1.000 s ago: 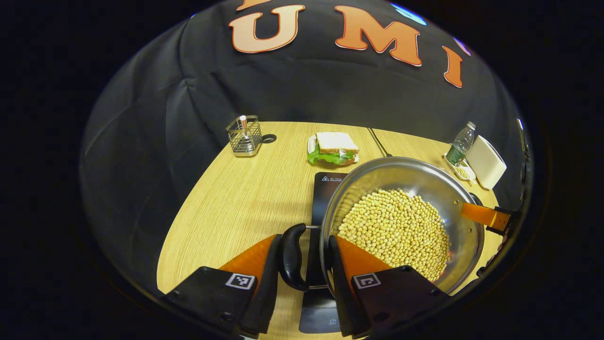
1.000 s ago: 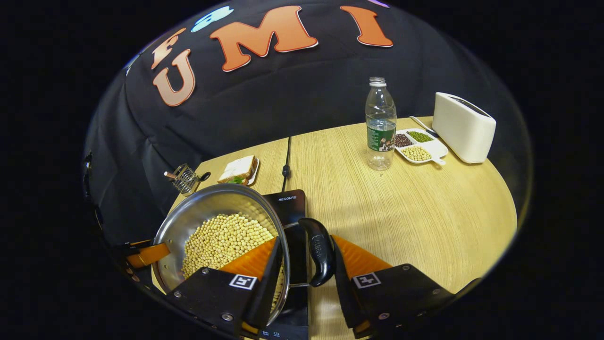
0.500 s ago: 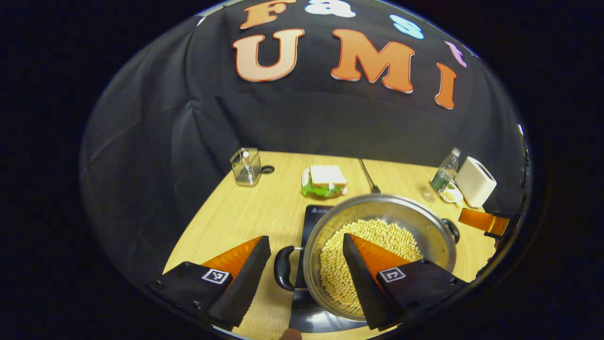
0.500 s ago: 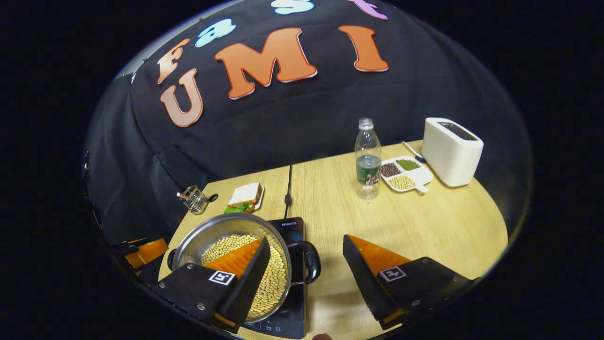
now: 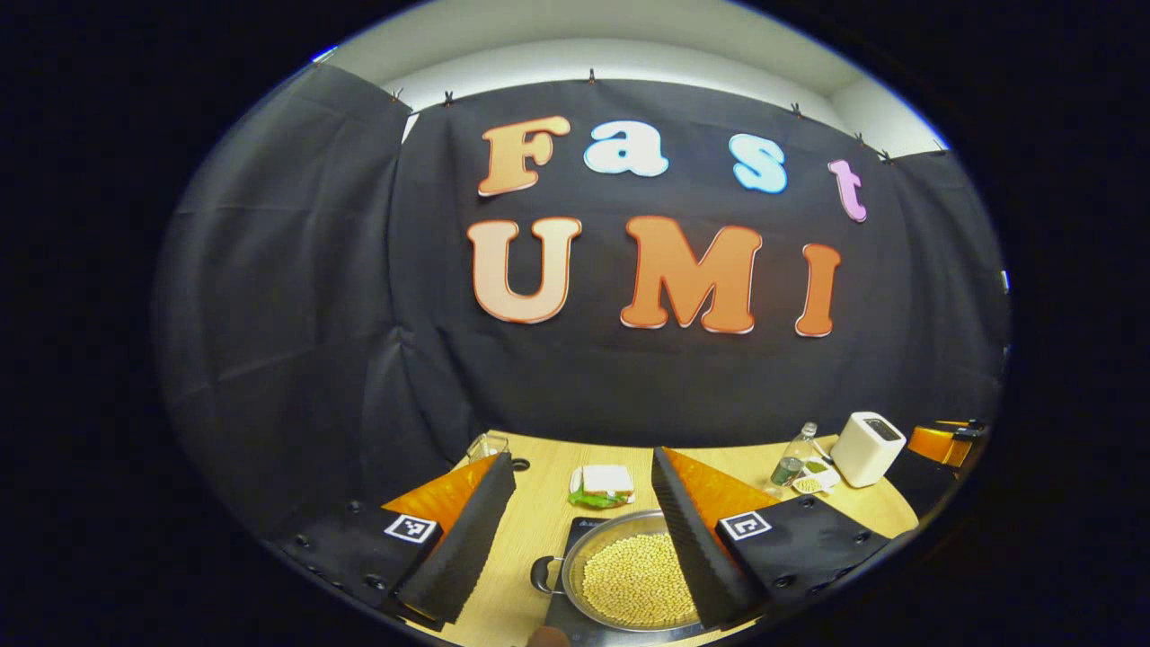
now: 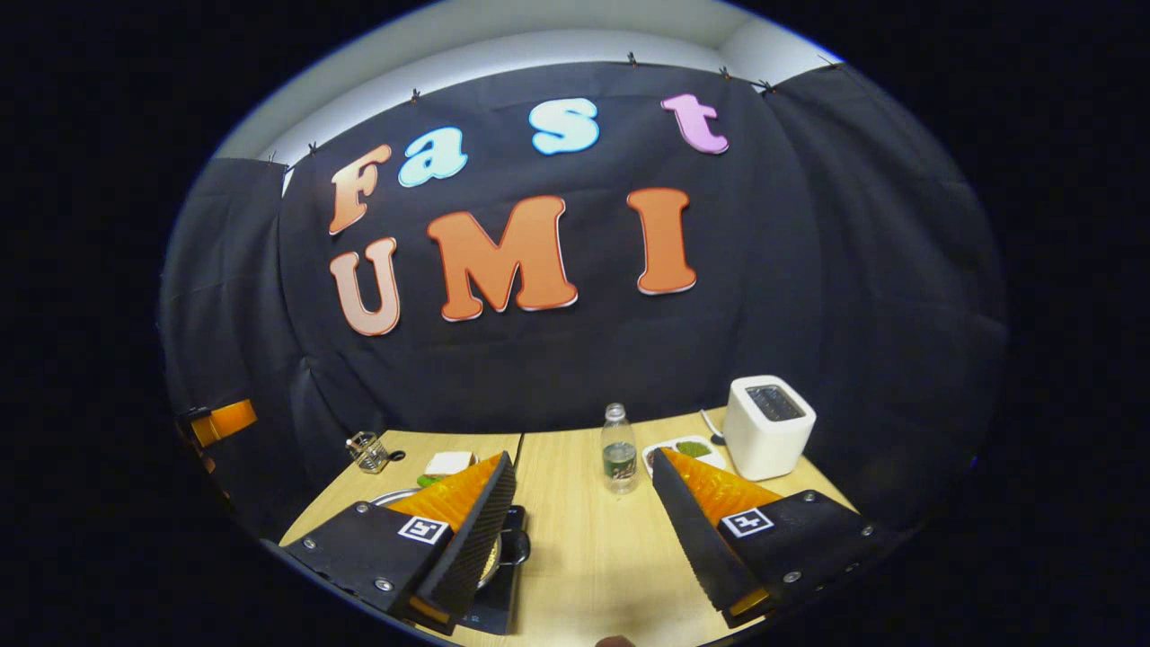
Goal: First push the handle of the pot to place it horizontally, then grasp the pot with both hands and set it on the induction cooktop.
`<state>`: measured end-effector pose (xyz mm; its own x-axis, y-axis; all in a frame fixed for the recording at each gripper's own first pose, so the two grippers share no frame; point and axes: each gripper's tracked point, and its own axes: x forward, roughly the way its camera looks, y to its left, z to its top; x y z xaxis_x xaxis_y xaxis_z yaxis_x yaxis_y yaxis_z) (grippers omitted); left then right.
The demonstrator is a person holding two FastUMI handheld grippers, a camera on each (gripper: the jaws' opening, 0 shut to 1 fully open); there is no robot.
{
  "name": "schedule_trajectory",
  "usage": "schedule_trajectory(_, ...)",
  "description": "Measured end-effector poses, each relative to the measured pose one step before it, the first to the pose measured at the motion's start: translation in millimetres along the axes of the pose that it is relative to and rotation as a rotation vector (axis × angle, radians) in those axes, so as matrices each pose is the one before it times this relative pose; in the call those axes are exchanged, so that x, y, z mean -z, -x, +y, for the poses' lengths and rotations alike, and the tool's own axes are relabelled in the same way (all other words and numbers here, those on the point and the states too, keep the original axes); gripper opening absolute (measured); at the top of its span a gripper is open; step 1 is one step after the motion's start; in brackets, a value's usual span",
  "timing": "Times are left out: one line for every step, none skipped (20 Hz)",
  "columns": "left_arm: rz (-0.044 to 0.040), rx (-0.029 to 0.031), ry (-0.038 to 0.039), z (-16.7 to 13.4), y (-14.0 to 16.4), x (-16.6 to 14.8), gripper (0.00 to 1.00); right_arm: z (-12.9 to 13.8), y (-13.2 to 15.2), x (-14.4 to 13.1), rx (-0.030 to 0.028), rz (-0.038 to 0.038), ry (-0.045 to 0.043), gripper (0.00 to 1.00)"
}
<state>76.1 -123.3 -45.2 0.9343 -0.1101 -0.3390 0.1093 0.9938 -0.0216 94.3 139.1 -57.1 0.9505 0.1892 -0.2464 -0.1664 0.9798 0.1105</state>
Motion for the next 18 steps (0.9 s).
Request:
schedule_trajectory(-0.02485,0.00182,0.00853,0.93,9.80,-14.22,0.99,-10.27,13.03,-11.67,0.01384,-0.03027,0.01719,0.95)
schedule_trajectory(-0.02532,-0.00061,0.01138,1.64,10.99,-13.39,0.98,-11.31,11.01,-12.36,0.01470,-0.03061,0.01711,0.95)
schedule_trajectory(-0.02787,-0.00560,0.01175,5.37,9.25,-16.41,0.99,-12.87,10.39,-12.78,0.01627,-0.03147,0.01219,0.95)
schedule_trajectory(-0.02400,-0.00738,0.01127,5.09,7.83,-13.22,0.99,-10.60,10.24,-11.04,0.01294,-0.02477,0.00495,0.95)
schedule_trajectory(-0.02112,-0.00430,0.01095,5.04,6.16,-12.70,0.96,-10.72,7.39,-9.92,0.01305,-0.02189,0.00032,0.95)
schedule_trajectory(-0.02190,-0.00565,0.00970,4.71,9.28,-12.43,0.98,-10.80,7.69,-8.98,0.01287,-0.02155,-0.00064,1.00)
schedule_trajectory(-0.02577,-0.01225,0.00822,7.59,6.08,-11.33,1.00,-11.27,6.58,-9.02,0.01652,-0.02356,0.00262,1.00)
schedule_trajectory(-0.02477,-0.01164,0.00233,7.34,7.18,-12.87,0.99,-11.80,6.45,-8.49,0.01914,-0.02381,0.00533,0.95)
schedule_trajectory(-0.01874,-0.01228,-0.00114,7.97,6.23,-9.21,0.98,-11.88,6.24,-6.85,0.01815,-0.02050,0.00588,0.95)
schedule_trajectory(-0.01214,-0.01202,-0.00257,6.85,4.18,-6.61,1.00,-9.94,5.00,-5.51,0.01721,-0.01391,0.00605,0.95)
schedule_trajectory(-0.00981,-0.01072,-0.00259,5.57,4.25,-5.23,0.98,-8.34,4.59,-3.57,0.01440,-0.01103,0.00259,0.95)
schedule_trajectory(-0.00627,-0.00464,-0.00426,2.73,5.03,-3.98,1.00,-6.42,4.11,-3.06,0.00820,-0.00883,-0.00058,0.95)
schedule_trajectory(-0.00846,-0.00474,-0.00021,3.48,3.26,-3.39,0.98,-4.74,2.04,-2.74,0.00524,-0.00647,-0.00253,0.95)
schedule_trajectory(-0.00702,-0.00637,0.00035,0.33,1.22,-1.72,1.00,-4.50,1.81,-1.23,0.00746,-0.00439,-0.00423,0.95)
schedule_trajectory(-0.00416,-0.00162,-0.00117,-0.66,-0.45,-1.09,1.00,-8.61,4.38,-0.12,0.00624,-0.00283,-0.00291,0.95)
schedule_trajectory(-0.00293,0.00212,-0.00184,-0.54,3.15,-0.90,1.00,-1.63,0.06,0.80,0.00373,-0.00153,-0.00177,0.95)
schedule_trajectory(0.00024,0.00518,-0.00352,-1.03,2.26,-0.75,0.98,-0.47,0.79,0.60,-0.00039,0.00045,0.00140,0.95)
schedule_trajectory(0.00017,0.00777,-0.00369,-1.25,2.71,-0.22,1.00,-0.01,1.28,1.62,-0.00168,0.00070,0.00083,0.95)
